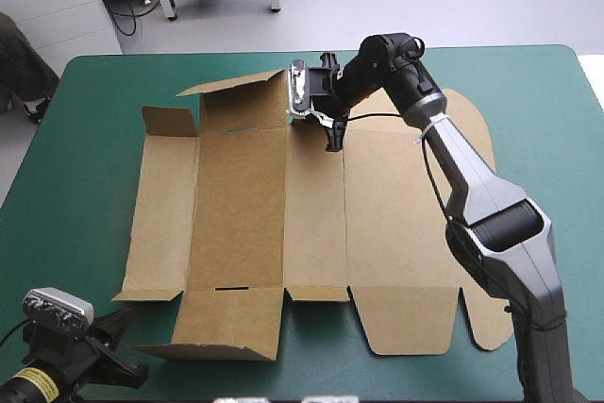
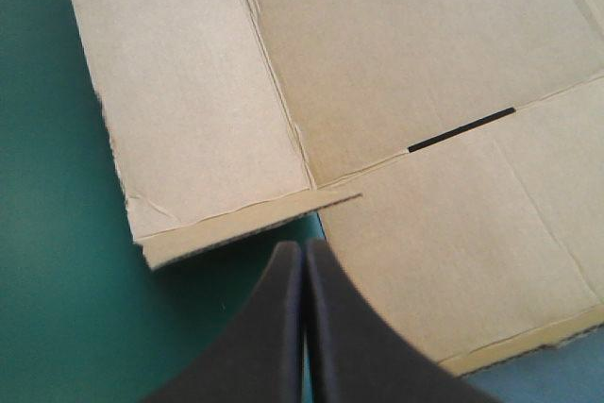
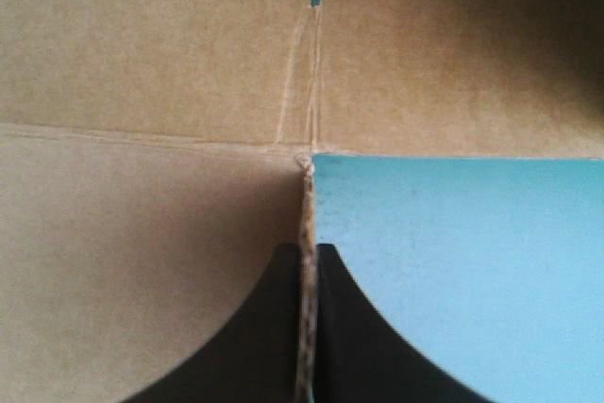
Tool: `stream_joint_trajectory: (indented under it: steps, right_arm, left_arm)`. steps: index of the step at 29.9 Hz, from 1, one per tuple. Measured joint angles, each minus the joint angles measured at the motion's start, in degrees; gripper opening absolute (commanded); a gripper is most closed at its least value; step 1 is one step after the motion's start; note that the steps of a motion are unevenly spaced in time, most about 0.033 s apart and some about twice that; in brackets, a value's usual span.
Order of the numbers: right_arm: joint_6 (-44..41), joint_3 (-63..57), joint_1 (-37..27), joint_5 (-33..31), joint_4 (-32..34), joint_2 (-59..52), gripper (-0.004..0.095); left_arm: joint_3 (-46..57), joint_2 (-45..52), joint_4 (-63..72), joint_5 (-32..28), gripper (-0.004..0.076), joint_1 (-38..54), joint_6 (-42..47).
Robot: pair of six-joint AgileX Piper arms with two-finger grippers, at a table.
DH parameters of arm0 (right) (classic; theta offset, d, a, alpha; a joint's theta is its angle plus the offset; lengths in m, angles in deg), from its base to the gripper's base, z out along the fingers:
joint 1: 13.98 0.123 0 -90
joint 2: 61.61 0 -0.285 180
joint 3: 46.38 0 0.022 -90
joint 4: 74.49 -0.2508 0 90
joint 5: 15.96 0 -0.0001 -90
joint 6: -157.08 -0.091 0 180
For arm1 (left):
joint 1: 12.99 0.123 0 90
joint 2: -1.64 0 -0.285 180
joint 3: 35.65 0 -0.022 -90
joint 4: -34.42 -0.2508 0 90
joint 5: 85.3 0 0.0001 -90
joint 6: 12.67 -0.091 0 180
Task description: Fold the box
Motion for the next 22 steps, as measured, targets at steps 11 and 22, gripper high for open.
stream_joint_trajectory:
  steps: [11, 22]
  right_arm:
    - [0.30, -0.07, 0.00, 0.62, -0.52, 2.09, 0.0320]
    - [-6.41, -0.07, 0.00, -0.38, 1.82, 2.03, 0.0506]
  left_arm:
    - [0.00, 0.00, 0.00, 0.00, -0.0032, 0.00, 0.00]
    - [0.00, 0.00, 0.00, 0.00, -0.0032, 0.00, 0.00]
